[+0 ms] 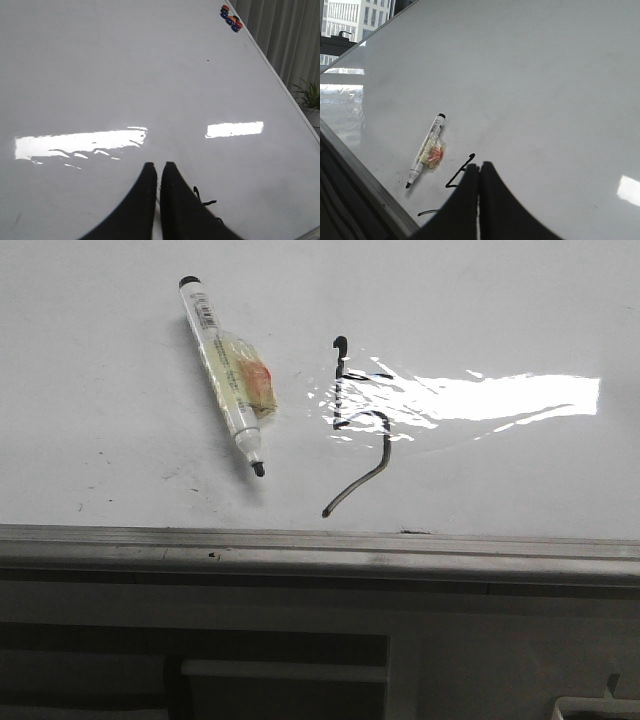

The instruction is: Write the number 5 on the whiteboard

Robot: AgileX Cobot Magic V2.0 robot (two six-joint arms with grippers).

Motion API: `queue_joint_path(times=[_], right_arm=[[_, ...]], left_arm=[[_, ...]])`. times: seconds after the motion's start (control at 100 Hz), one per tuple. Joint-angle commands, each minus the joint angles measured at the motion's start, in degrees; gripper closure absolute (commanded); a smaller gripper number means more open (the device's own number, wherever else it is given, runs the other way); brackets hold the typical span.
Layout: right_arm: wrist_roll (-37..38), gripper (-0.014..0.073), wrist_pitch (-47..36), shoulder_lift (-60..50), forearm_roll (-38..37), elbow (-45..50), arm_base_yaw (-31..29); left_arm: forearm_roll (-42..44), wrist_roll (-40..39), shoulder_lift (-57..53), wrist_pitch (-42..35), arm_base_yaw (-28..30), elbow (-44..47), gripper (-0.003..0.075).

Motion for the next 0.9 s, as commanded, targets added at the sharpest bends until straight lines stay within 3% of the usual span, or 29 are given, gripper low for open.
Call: queue_joint_path(times=[0.0,0.09,0.17,0.46,0.57,0.69,0.78,0.89], right_arm=[[-0.40,0.0657,-3.79,0.59,0.53,-1.37,-0.39],[-0.40,0.0657,-3.79,0.59,0.53,-1.37,-0.39],[-0.40,0.0657,-3.79,0.59,0.53,-1.37,-0.39],[-0.40,0.0657,-3.79,0.59,0.53,-1.37,-0.39],[-0.40,0.0657,-3.79,0.59,0.53,-1.37,-0.39],[-0.40,0.0657,-3.79,0.59,0.53,-1.37,-0.39],[-0.40,0.0657,-3.79,0.59,0.53,-1.37,-0.39],[-0.40,0.0657,-3.82,0.59,0.53,-1.37,-0.39]], left_arm=[[2.59,1.03,0.50,-4.18,0.09,-0.47,0.0741],[8.05,1.30,0.50,-7.57,0.43,1.91,0.0741],[17.97,-2.13,0.50,-8.65,2.46,5.23,0.0741],[43.25,-32.99,-4.29,-7.75,20.00,15.52,0.0741],[49.48,-40.18,-7.57,2.51,24.95,15.38,0.0741],[50.68,-49.38,-10.74,16.38,30.63,15.38,0.0741],[50.76,-50.52,-13.22,24.63,34.69,15.38,0.0741],[50.60,-50.64,-13.38,26.24,38.30,15.38,0.0741]])
